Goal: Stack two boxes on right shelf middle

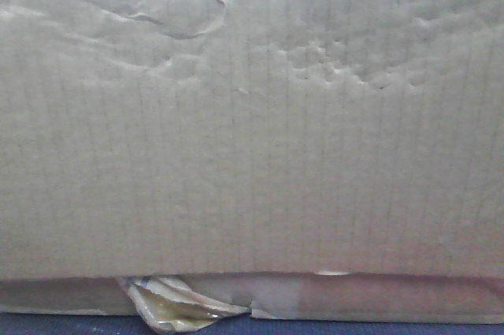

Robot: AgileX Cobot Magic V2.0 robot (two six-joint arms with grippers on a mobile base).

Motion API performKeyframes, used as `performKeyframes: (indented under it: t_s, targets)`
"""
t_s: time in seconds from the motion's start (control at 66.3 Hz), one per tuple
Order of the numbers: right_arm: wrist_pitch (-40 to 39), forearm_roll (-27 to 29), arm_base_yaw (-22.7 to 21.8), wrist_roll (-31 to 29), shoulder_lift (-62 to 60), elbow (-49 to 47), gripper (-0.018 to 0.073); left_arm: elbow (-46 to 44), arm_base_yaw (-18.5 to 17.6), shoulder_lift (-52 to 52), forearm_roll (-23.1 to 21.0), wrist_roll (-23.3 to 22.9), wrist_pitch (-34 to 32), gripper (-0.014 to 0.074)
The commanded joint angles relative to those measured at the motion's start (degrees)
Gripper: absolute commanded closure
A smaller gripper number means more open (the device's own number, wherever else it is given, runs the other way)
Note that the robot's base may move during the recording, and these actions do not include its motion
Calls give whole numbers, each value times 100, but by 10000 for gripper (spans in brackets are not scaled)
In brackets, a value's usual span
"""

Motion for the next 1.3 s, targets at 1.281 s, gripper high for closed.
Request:
performKeyframes:
  t_s: [1.281]
  targets:
    - [-608, 16, -29, -11, -22, 13, 728, -2162, 10, 554, 175, -1, 2206, 687]
